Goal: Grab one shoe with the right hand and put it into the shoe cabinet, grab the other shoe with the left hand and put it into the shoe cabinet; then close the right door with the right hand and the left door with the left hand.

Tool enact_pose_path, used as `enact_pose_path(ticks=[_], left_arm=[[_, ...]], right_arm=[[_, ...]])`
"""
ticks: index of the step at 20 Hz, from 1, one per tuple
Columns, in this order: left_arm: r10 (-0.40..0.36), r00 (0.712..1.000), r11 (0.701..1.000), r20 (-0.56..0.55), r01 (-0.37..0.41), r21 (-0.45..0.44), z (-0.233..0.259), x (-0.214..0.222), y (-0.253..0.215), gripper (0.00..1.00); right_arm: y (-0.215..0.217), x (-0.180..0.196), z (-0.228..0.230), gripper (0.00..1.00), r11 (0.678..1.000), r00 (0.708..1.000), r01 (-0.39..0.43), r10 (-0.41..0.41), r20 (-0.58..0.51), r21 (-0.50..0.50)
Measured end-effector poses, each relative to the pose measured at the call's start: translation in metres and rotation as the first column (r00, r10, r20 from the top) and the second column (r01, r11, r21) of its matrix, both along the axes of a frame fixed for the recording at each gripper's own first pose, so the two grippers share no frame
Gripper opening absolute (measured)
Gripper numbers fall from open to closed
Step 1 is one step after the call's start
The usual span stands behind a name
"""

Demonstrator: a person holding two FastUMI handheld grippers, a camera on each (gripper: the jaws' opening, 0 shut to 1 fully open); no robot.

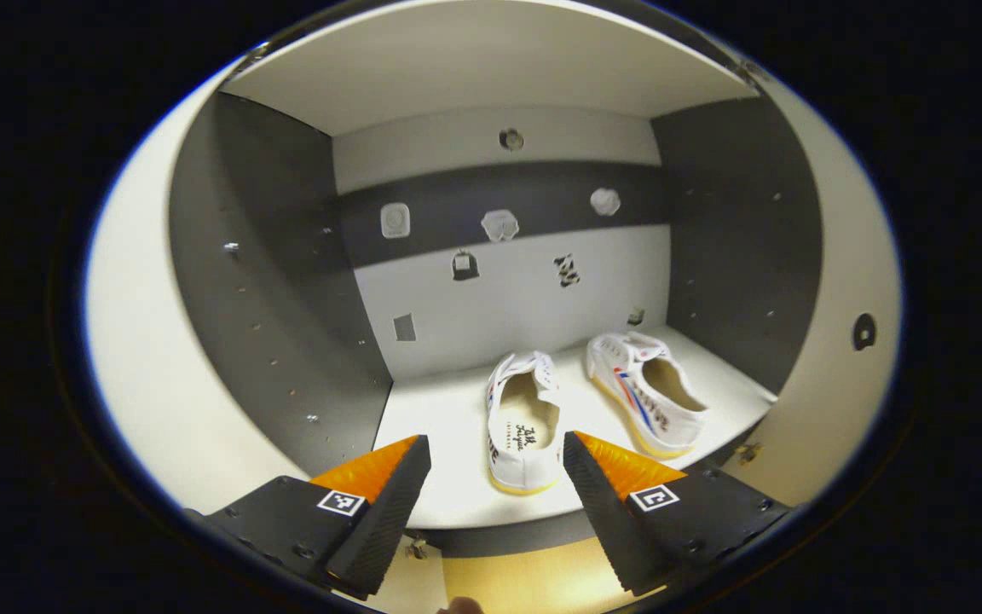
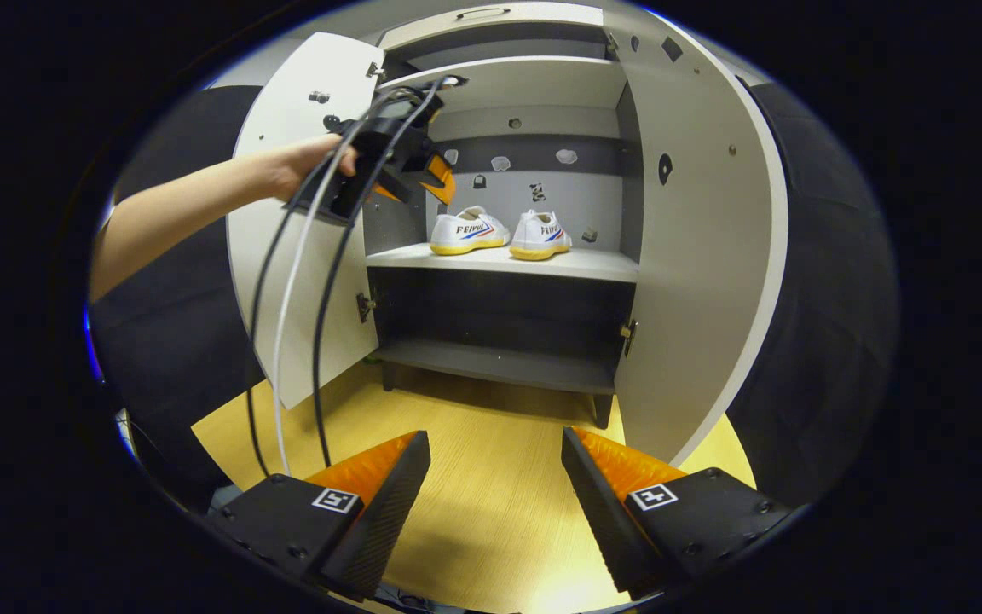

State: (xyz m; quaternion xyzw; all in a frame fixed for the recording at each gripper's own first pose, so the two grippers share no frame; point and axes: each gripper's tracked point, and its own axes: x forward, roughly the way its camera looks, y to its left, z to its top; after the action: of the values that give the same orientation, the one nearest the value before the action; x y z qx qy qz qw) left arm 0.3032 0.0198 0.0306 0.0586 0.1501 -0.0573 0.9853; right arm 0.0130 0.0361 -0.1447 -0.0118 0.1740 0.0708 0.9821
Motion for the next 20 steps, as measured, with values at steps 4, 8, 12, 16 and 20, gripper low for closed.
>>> enact_pose_path(ticks=[4, 8, 12, 16, 20], left_arm=[[-0.044, 0.985, 0.991, 0.168, 0.064, -0.121, 0.016, -0.084, 0.005, 0.96], [-0.057, 0.977, 0.991, 0.207, 0.081, -0.107, -0.007, -0.161, 0.025, 0.96], [-0.049, 0.985, 0.986, 0.166, 0.074, -0.147, -0.047, -0.223, 0.047, 0.97], [-0.036, 0.991, 0.983, 0.129, 0.058, -0.172, -0.085, -0.264, 0.067, 0.98], [0.004, 0.992, 0.976, 0.124, 0.023, -0.216, -0.086, -0.290, 0.089, 0.98]], right_arm=[[-0.005, -0.011, 0.035, 0.99, 0.998, 0.997, 0.064, -0.065, 0.047, 0.008], [-0.031, -0.023, 0.082, 0.99, 0.985, 0.979, 0.168, -0.171, 0.113, 0.037], [-0.066, -0.032, 0.133, 0.98, 0.957, 0.943, 0.263, -0.282, 0.177, 0.127], [-0.126, -0.033, 0.178, 0.98, 0.909, 0.884, 0.383, -0.412, 0.223, 0.163], [-0.180, -0.029, 0.199, 0.98, 0.868, 0.832, 0.464, -0.496, 0.247, 0.179]])
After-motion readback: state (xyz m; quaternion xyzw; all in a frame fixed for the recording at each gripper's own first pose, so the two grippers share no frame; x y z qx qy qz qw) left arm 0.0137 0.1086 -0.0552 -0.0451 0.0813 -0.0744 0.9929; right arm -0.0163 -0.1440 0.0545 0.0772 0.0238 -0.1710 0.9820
